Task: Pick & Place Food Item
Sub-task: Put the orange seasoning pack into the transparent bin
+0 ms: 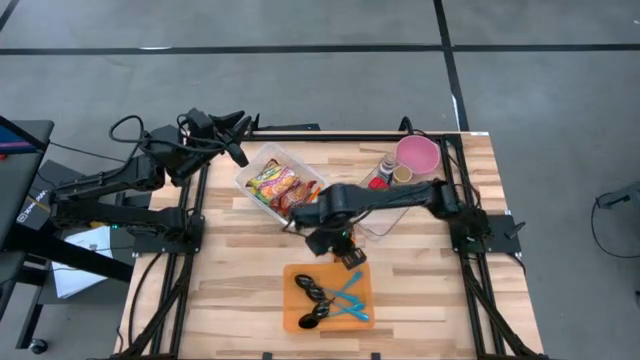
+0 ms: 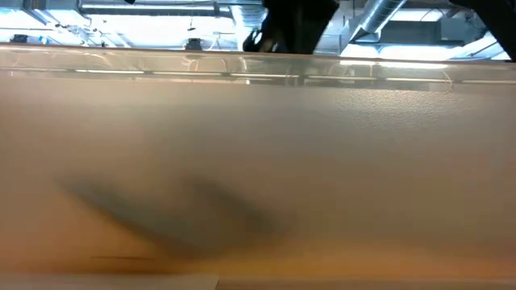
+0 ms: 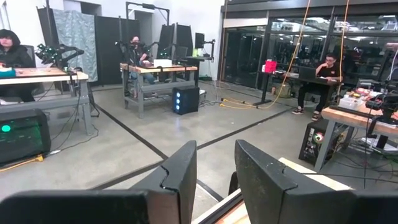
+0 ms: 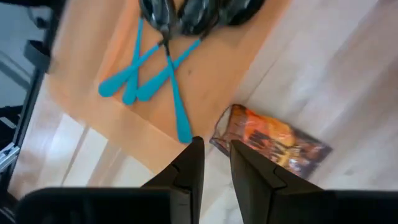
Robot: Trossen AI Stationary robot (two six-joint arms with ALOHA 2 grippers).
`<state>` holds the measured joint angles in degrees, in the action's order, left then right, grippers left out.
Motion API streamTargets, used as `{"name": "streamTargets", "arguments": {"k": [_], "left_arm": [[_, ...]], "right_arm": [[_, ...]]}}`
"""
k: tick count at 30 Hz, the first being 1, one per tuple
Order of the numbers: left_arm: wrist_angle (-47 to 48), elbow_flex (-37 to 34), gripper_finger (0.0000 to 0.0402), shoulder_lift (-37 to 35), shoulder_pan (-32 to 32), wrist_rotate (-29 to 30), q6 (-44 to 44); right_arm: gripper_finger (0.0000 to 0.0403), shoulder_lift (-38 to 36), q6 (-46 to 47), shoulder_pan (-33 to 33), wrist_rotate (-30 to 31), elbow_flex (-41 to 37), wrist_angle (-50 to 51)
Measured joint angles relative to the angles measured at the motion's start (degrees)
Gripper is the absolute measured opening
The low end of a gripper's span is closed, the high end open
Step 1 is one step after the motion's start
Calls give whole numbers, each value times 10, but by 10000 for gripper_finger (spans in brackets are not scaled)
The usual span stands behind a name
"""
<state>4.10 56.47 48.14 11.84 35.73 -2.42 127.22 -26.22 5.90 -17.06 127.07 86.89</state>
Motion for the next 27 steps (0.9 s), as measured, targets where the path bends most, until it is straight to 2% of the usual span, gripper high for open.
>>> {"name": "streamTargets", "arguments": {"k": [4,8,12,15,18,22,27], "left_arm": [[0,0,104,0,0,0,0],[0,0,104,0,0,0,0],[0,0,104,0,0,0,8],[0,0,104,0,0,0,17],[0,0,104,0,0,0,20],[0,0,104,0,0,0,21],[0,0,104,0,0,-14,21]], "right_arm": [[72,-63,-16,4,-24,-24,-12],[71,-144,-19,28,-15,-104,-45],[69,-233,-24,54,51,-236,-171],[68,-282,-69,68,134,-330,-281],[68,-303,-155,72,183,-396,-348],[67,-304,-267,70,186,-445,-345],[67,-291,-292,73,188,-464,-393]]}}
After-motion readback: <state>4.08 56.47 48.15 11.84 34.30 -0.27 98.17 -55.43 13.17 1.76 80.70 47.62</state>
